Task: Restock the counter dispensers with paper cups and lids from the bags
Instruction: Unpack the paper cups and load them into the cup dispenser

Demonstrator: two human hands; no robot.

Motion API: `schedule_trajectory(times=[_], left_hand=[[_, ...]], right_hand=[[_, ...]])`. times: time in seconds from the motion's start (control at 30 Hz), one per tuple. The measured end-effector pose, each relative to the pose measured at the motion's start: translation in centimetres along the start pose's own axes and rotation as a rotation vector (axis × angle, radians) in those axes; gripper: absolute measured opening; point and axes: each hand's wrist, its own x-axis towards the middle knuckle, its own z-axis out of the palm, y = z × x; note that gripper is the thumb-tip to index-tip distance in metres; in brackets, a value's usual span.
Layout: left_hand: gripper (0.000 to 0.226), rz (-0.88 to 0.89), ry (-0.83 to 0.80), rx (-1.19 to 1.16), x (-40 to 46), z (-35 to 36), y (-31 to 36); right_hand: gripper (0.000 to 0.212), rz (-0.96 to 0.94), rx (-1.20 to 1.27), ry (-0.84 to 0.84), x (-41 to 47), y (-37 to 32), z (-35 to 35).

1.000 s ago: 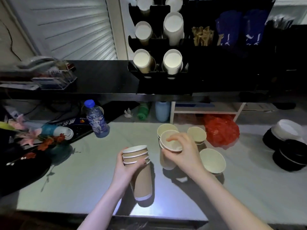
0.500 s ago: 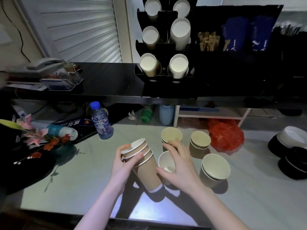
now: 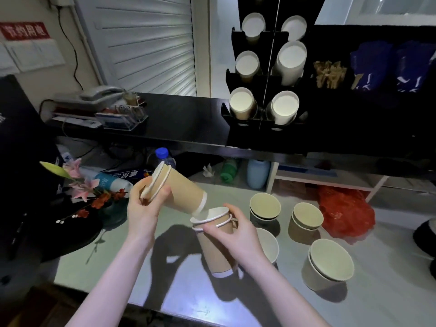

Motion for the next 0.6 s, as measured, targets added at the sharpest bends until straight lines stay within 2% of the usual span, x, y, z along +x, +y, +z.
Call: schedule_trajectory(times=[0.1,0.23,0.33,0.43,0.53,0.6], left_hand=[[0.062,0.094,0.023,0.192,0.2,-0.7,-1.3],[0.075,0.157,-0.174,0.442,-1.2,0.7,-5.7],[0.079,0.147,-0.360,0.563,-2.2,1.8,-8.6],[0.087,0.149,-0.456,0.626,-1.8,2.2,-9.5],[0.106,0.162,-0.458,0.672,-1.1,2.3,-8.2],[0.098,0.236,-0.399,0.589,-0.7,2.7,-5.6]], right_hand=[[0.064,-0.017,0.094,0.047,1.2,-0.5,-0.6],[0.046,-0.008,0.178,0.061,2.4,-1.2,-1.4],[0.062,0.008,0.166,0.085,3.1,-0.9,-1.9],[0.071,0.041,0.143,0.109,3.8,-0.1,-2.4],[0.069,0.024,0.201,0.112,4.0,0.0,-3.1],[0.063,0.002,0.277,0.110,4.4,-0.6,-3.6]])
